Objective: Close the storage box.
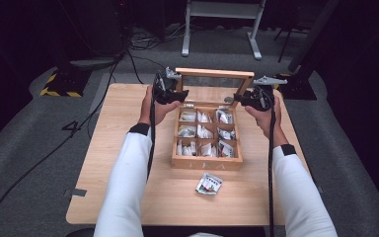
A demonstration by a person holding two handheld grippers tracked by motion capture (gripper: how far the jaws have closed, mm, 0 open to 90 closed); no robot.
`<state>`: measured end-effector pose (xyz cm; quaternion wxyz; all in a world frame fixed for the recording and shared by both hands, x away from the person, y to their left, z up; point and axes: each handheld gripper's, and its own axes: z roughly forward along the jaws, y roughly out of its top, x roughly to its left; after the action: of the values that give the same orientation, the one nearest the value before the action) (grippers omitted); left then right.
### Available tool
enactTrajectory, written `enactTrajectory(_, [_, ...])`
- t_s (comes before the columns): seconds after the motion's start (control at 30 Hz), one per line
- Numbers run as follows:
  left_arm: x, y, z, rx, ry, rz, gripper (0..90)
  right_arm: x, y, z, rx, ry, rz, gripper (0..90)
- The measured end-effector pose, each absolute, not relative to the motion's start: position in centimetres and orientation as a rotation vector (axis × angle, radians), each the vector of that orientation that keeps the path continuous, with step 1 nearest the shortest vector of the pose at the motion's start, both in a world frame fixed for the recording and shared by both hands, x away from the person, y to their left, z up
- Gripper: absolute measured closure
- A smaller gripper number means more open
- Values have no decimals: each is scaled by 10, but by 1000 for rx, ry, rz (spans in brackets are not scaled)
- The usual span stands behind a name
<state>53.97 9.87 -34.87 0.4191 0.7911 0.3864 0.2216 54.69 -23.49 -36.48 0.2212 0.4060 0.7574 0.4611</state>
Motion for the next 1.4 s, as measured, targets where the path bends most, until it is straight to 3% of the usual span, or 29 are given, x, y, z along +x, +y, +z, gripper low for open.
enactTrajectory(1.4, [489, 112, -337, 2021, 805, 540, 499, 496, -243, -355, 954, 2131, 1297, 551])
